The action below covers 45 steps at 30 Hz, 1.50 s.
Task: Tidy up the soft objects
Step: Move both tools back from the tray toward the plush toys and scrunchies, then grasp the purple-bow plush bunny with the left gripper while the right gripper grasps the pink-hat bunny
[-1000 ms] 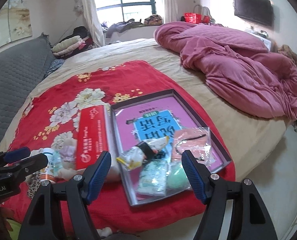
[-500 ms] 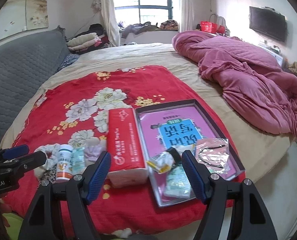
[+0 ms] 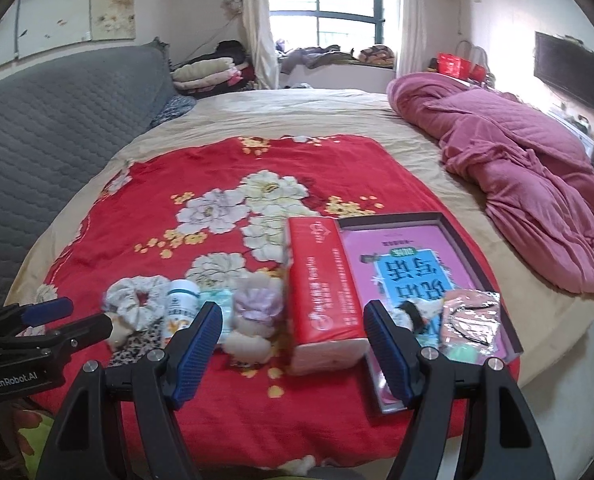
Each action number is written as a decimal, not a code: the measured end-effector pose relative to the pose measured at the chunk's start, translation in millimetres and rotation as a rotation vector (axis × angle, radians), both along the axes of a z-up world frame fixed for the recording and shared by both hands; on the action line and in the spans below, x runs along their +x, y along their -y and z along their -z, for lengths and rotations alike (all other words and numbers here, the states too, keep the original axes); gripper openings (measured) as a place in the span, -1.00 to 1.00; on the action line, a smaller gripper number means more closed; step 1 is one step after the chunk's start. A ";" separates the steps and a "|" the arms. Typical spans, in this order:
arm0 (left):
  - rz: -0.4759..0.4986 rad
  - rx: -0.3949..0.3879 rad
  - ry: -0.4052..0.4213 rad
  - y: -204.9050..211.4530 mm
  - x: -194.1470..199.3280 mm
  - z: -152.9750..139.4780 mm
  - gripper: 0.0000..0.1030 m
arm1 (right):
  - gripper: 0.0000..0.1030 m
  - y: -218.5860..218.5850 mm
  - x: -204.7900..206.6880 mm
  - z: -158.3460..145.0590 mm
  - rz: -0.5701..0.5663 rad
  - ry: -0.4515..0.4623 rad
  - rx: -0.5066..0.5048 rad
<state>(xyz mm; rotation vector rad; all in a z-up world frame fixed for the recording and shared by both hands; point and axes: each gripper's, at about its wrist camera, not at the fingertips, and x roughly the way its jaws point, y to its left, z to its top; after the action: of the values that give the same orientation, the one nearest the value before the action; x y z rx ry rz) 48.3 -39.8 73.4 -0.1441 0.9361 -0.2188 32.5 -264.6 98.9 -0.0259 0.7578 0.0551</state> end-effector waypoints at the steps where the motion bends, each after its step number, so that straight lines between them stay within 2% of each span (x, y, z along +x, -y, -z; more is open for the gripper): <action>1: -0.006 -0.001 -0.001 -4.9 -1.4 1.1 0.52 | 0.41 -5.3 0.5 0.1 -0.008 -0.001 -0.001; 15: -0.110 -0.003 -0.043 -73.9 -16.5 22.3 0.52 | 0.41 -62.9 7.7 14.4 -0.104 -0.042 -0.016; 26: -0.193 -0.035 -0.129 -115.6 -11.8 62.3 0.52 | 0.41 -84.5 15.8 49.2 -0.146 -0.122 -0.033; 34: -0.168 -0.035 -0.163 -105.6 6.2 84.6 0.51 | 0.41 -76.2 25.6 73.9 -0.119 -0.164 -0.039; 45: -0.154 -0.057 -0.202 -93.8 48.2 110.1 0.51 | 0.41 -65.0 37.1 86.8 -0.089 -0.191 -0.035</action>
<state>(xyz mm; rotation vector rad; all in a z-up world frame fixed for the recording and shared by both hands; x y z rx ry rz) 96.5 54.0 -36.8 -0.2937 1.1146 -0.0887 69.6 -199.7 12.1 -0.0880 0.9487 0.1302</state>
